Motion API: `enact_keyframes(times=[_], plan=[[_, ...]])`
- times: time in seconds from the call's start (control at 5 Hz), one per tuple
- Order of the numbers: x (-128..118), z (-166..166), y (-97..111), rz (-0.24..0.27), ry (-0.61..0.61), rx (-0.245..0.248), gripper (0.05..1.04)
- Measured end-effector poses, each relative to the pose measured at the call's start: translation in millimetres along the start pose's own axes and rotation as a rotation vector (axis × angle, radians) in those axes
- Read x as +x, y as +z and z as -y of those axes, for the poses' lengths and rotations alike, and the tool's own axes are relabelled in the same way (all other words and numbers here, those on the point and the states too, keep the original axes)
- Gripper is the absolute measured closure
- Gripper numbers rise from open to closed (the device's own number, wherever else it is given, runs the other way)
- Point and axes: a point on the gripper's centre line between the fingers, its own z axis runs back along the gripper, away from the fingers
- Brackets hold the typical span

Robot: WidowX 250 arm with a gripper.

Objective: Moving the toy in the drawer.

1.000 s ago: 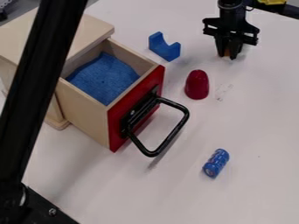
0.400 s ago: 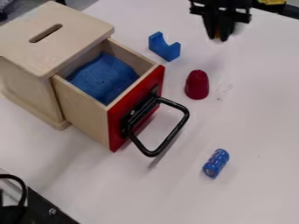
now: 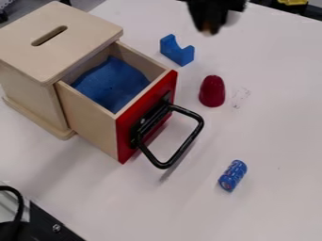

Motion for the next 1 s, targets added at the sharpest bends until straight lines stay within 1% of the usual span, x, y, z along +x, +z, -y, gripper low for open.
enact_keyframes(times=[0.2,0.4,0.6,0.8,1.0], plan=[[-23,-15,21,0.028,0.033,0.037,0.817],[-51,-26,38,0.046,0.088,0.052,0.817],[-79,-40,45,0.049,0.127,0.094,0.829],[-99,-44,39,0.022,0.165,0.124,0.841],[-108,-46,27,-0.006,0.158,0.15,0.845]])
